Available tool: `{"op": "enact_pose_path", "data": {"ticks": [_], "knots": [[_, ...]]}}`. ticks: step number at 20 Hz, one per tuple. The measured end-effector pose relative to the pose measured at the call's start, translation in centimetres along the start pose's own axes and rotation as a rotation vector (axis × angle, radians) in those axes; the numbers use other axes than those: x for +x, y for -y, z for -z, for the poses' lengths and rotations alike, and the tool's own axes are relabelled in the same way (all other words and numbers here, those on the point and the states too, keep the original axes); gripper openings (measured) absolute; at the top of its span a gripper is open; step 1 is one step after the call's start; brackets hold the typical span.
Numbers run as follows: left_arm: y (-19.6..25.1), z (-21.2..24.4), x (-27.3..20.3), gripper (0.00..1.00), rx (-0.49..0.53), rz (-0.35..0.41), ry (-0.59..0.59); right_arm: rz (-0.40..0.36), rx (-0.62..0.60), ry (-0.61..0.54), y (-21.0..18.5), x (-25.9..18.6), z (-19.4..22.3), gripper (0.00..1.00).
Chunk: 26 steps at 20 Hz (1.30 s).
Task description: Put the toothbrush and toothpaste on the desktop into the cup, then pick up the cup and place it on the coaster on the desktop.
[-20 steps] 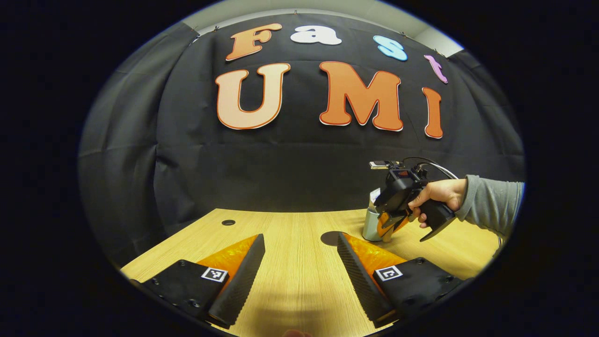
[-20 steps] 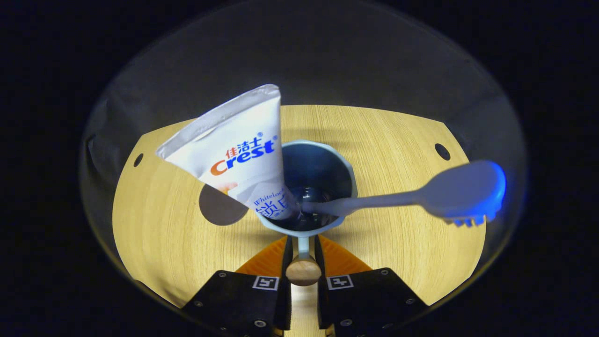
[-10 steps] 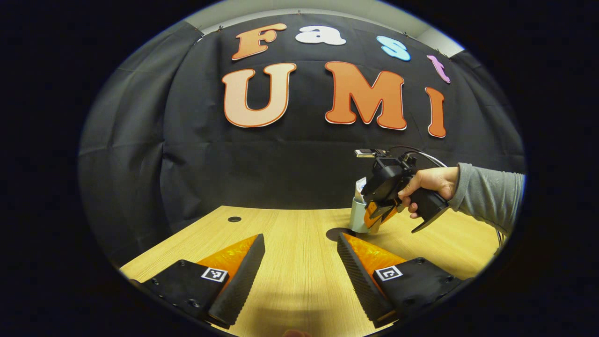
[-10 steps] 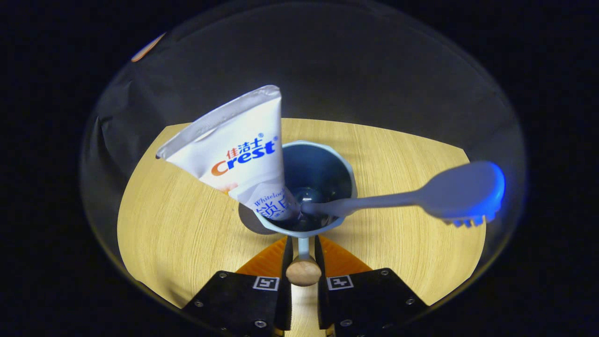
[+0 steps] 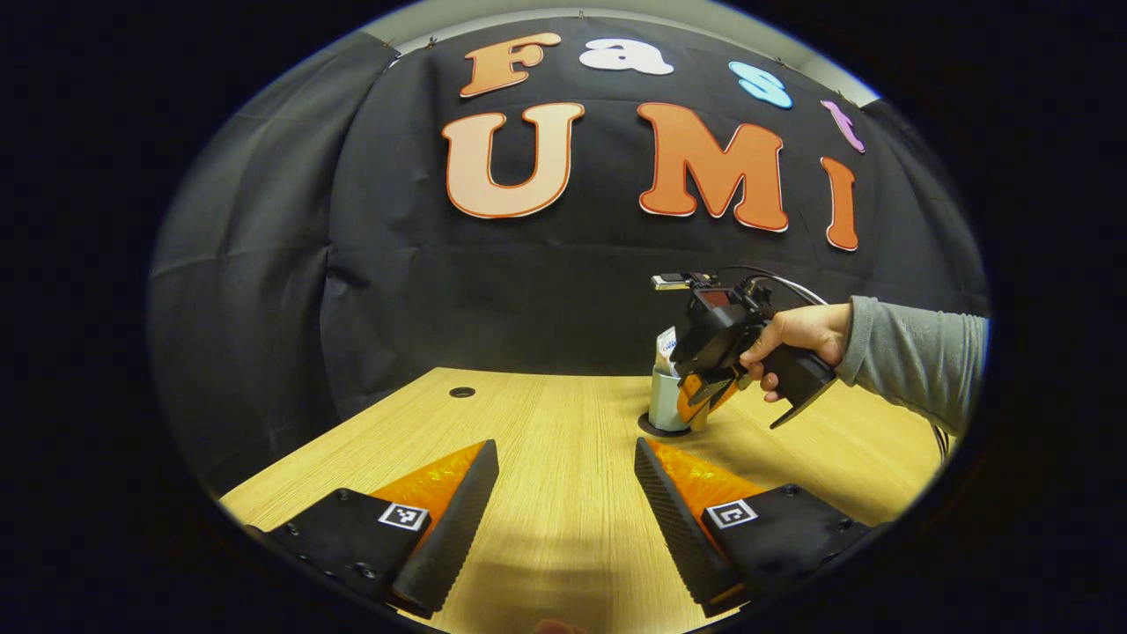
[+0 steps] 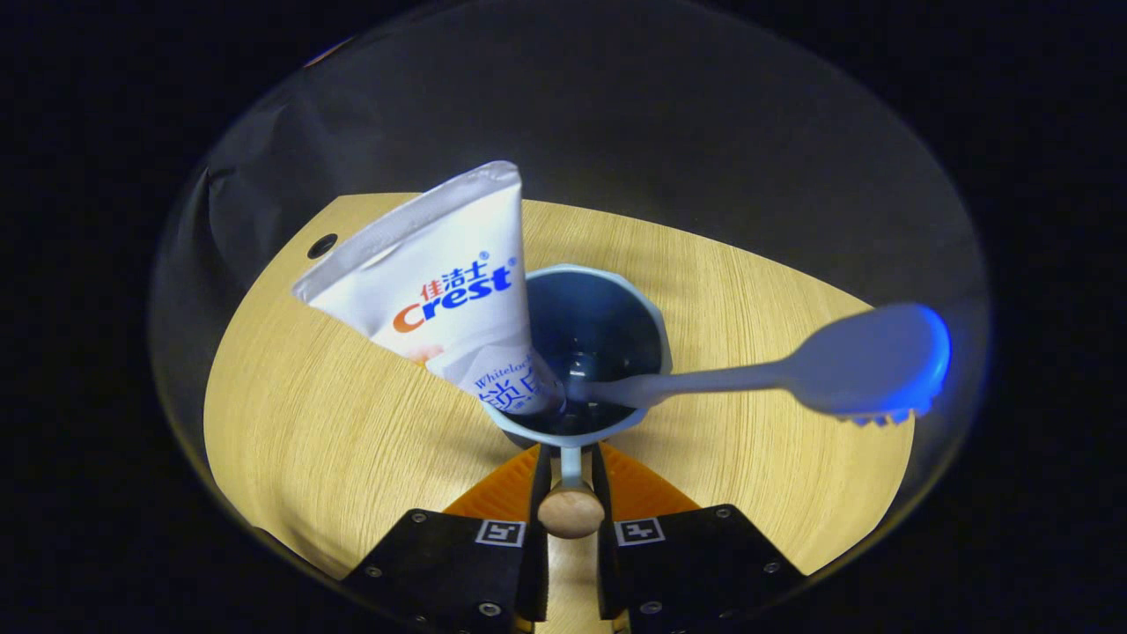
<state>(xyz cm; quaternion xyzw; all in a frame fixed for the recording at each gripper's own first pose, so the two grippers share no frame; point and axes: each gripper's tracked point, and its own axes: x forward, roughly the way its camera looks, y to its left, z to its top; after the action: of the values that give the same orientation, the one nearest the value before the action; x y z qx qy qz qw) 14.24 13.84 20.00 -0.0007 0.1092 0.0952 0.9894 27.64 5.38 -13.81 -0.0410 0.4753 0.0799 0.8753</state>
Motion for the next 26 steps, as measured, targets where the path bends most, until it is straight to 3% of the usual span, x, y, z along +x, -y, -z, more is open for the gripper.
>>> {"op": "enact_pose_path", "data": {"ticks": [4,5,6,7,8,9,10,11,13,16,23,26], "knots": [[0.4,0.7,0.7,0.98,-0.015,0.008,-0.024,-0.020,-0.016,-0.001,-0.1,0.3,-0.1,0.23],[0.5,0.9,0.7,0.98,-0.014,0.008,-0.030,-0.033,-0.013,-0.007,-0.1,0.1,0.0,0.31],[0.8,0.9,0.8,0.98,-0.012,0.010,-0.032,-0.045,-0.012,-0.003,-0.1,-0.2,0.1,0.28],[1.0,0.8,0.9,0.98,-0.011,0.011,-0.028,-0.046,-0.012,0.005,0.2,-0.1,0.2,0.33],[1.2,0.5,0.8,0.98,-0.008,0.012,-0.027,-0.060,-0.017,0.022,0.3,-0.1,0.0,0.31],[1.4,0.5,0.7,0.98,-0.004,0.009,-0.025,-0.069,-0.020,0.039,0.6,-0.3,0.1,0.43],[1.5,0.3,0.7,0.98,-0.003,0.006,-0.024,-0.080,-0.025,0.052,1.0,-0.6,0.2,0.41],[1.6,0.1,0.5,0.98,-0.003,0.007,-0.023,-0.092,-0.027,0.069,1.9,-1.4,0.5,0.51],[2.1,-0.6,0.2,0.98,-0.007,0.004,-0.013,-0.118,-0.038,0.106,3.0,-2.1,0.9,0.60],[2.9,-1.7,-0.1,0.98,-0.026,0.012,0.003,-0.142,-0.068,0.176,2.9,-2.6,0.4,0.63],[5.5,-4.4,-1.2,0.97,-0.016,0.030,0.042,-0.172,-0.100,0.413,4.7,-10.8,1.7,0.71],[7.2,-5.7,-1.5,0.97,-0.009,0.048,0.069,-0.146,-0.085,0.517,6.7,-13.8,2.6,0.71]]}}
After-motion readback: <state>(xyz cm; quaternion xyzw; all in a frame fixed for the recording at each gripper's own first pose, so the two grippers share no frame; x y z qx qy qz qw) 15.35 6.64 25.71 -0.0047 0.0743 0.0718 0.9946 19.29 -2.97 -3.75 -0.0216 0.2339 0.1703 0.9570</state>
